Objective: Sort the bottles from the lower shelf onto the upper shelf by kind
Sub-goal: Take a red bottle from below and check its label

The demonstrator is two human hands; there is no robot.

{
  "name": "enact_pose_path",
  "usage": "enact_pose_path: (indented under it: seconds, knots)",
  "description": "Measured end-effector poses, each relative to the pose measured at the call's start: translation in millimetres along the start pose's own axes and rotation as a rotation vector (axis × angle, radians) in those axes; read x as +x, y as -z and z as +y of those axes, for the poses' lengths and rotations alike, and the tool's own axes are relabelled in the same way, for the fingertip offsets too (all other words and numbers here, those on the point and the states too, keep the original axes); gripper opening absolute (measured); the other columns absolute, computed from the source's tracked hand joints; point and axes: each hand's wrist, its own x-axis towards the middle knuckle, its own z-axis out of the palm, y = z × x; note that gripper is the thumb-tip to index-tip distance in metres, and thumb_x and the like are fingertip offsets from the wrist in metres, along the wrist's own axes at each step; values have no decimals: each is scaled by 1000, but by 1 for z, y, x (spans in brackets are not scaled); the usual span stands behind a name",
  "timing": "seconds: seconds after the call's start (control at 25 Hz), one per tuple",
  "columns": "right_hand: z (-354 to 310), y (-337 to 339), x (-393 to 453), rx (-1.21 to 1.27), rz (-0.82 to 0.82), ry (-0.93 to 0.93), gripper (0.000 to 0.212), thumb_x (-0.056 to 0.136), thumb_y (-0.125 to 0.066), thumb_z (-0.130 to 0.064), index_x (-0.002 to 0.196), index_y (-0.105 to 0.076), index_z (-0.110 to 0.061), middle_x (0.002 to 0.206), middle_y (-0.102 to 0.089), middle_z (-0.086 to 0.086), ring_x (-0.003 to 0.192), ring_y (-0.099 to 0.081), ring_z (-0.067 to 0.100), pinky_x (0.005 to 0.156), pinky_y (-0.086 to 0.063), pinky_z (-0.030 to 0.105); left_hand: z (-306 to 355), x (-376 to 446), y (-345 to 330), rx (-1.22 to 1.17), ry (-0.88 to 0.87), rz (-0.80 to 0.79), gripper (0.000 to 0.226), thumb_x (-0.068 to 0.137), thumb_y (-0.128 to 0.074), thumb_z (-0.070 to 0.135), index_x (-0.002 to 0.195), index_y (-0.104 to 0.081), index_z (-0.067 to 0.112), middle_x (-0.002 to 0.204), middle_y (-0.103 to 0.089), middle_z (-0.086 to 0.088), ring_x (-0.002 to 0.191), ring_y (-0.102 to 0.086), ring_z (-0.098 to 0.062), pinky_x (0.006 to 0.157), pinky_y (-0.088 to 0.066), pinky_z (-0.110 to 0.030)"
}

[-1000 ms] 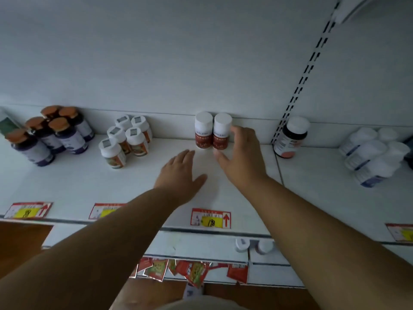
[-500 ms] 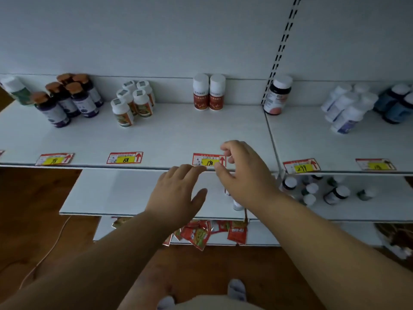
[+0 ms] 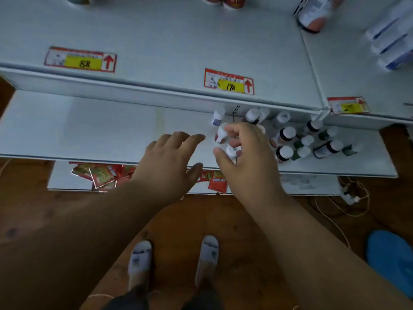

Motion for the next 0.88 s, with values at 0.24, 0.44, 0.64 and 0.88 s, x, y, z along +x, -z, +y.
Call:
enact_pose_path:
  seconds: [0.24,0.44,0.64,0.88]
  knots:
    - [136,-98,31,-110,4,-134,38,90,-69,-32,124,-55,-21,126,-54,2,109,-60,19,84,-53,31,-28,41,-128,-69,115,-85,62,93,-52,43,149,-26,37,146,-43,-2,129,-43,-28,105,-40,-47]
    - [225,-160,58,-216,-6,-251,65,90,-67,-34,145,-33,-26,144,-40,11,127,-49,31,101,-49,44,-24,72,-207,-115,147,-96,61,94,-52,44,149,-26,38,148,-41,-2,132,-40,-28,107,-39,-47]
    - [276,-209,81,-213,18,-234,55,90,-68,-26,139,-42,-23,151,-29,11,132,-43,33,105,-44,41,-25,91,-252,-153,138,-109,59,94,-51,47,147,-26,41,147,-42,-1,132,-41,-27,106,-41,-47]
    - [274,-208,84,133,119,-314,36,88,-70,-23,118,-50,-20,119,-56,5,105,-59,22,86,-46,28,-31,77,-246,-276,228,-110,54,95,-47,52,145,-30,43,145,-43,1,129,-44,-23,103,-44,-45]
